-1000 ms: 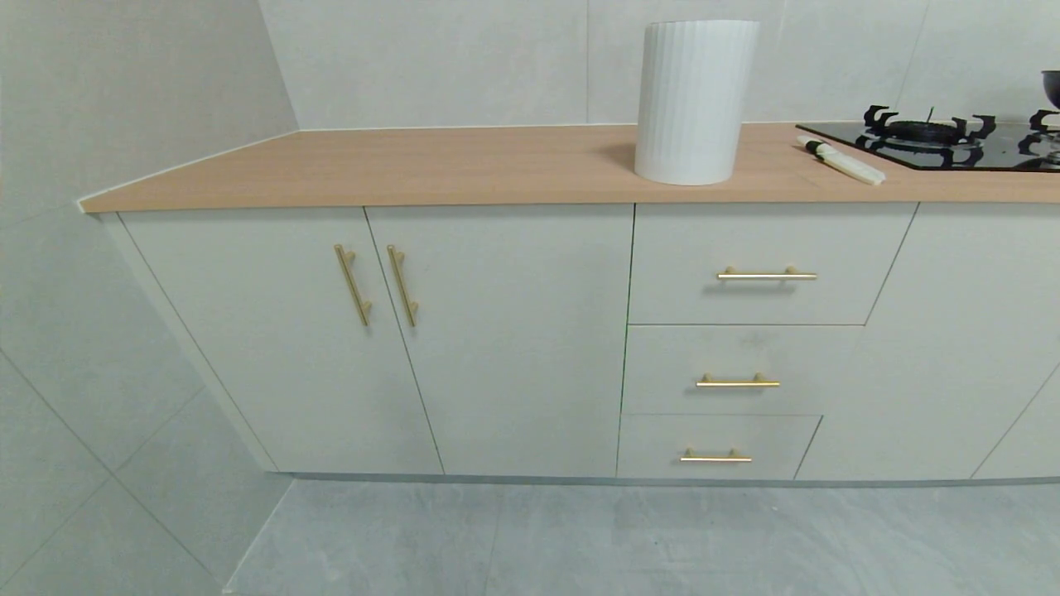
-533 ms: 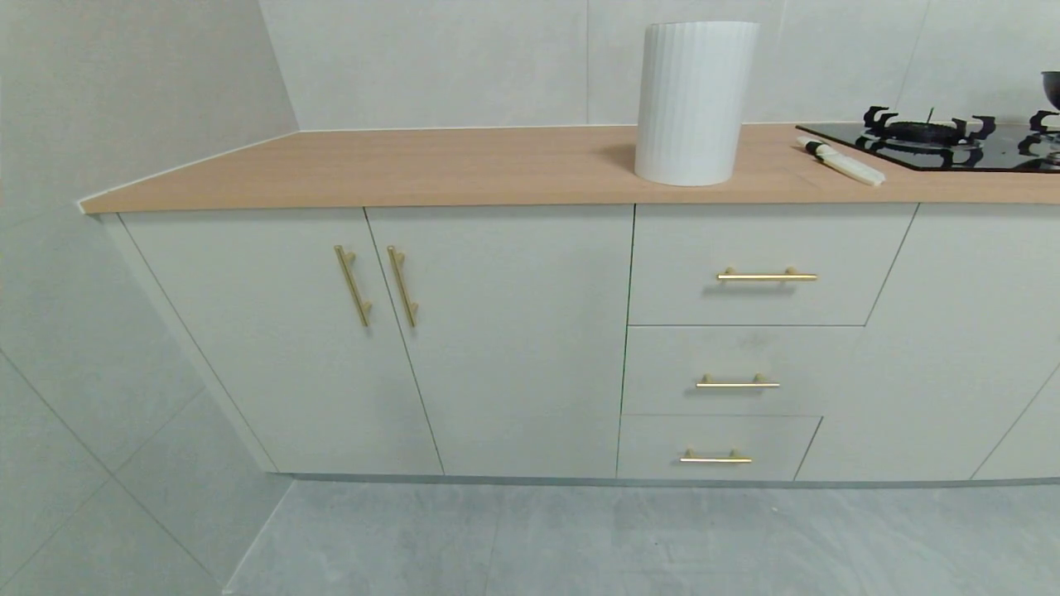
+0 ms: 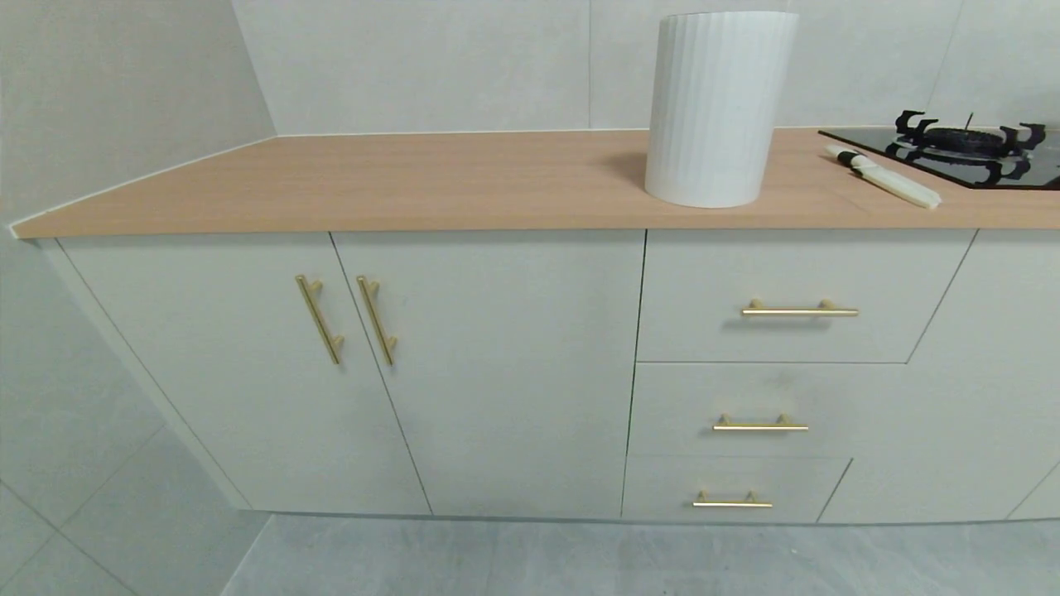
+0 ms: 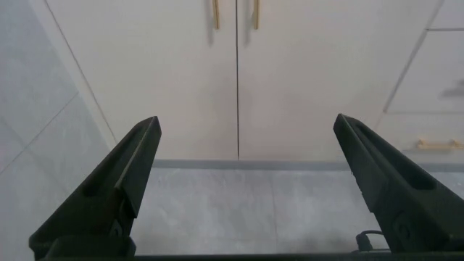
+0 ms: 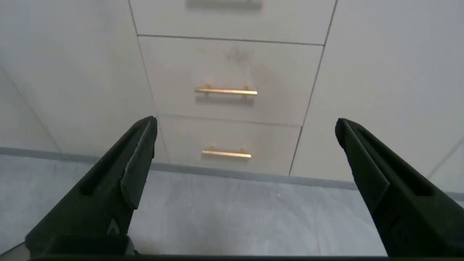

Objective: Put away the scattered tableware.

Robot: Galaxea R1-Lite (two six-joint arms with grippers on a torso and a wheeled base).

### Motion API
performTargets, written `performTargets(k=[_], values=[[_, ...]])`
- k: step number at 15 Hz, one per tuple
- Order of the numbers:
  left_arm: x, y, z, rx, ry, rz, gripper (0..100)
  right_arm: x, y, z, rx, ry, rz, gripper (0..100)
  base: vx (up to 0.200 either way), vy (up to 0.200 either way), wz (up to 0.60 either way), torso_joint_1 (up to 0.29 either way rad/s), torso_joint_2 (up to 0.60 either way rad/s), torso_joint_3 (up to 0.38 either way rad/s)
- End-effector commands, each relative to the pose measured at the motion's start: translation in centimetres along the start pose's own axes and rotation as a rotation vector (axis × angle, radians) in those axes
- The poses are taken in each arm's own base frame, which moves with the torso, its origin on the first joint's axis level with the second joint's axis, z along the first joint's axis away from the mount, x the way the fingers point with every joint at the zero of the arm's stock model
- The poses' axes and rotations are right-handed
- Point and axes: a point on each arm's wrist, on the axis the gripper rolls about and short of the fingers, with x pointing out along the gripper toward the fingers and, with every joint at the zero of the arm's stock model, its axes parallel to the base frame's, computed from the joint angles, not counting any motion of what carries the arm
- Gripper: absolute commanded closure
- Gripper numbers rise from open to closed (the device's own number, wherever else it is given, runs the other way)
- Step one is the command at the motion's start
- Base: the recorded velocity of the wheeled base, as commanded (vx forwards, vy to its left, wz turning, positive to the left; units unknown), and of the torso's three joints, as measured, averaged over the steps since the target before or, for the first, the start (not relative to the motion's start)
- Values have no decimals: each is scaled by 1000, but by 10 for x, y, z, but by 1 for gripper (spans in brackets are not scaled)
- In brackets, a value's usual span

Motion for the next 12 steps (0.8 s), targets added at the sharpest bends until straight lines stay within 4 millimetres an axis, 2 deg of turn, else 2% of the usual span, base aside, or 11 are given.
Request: performTargets(k=[1, 11, 12], values=[[0, 0, 0, 0, 0, 0, 0, 0, 0, 0, -1, 2, 2, 0, 200, 0, 0, -2, 2, 7], [0, 0, 0, 0, 0, 0, 0, 0, 0, 0, -1, 2, 2, 0, 200, 0, 0, 3, 0, 1], [0, 0, 0, 0, 0, 0, 0, 0, 0, 0, -1, 2, 2, 0, 0, 0, 0, 0, 0, 0]])
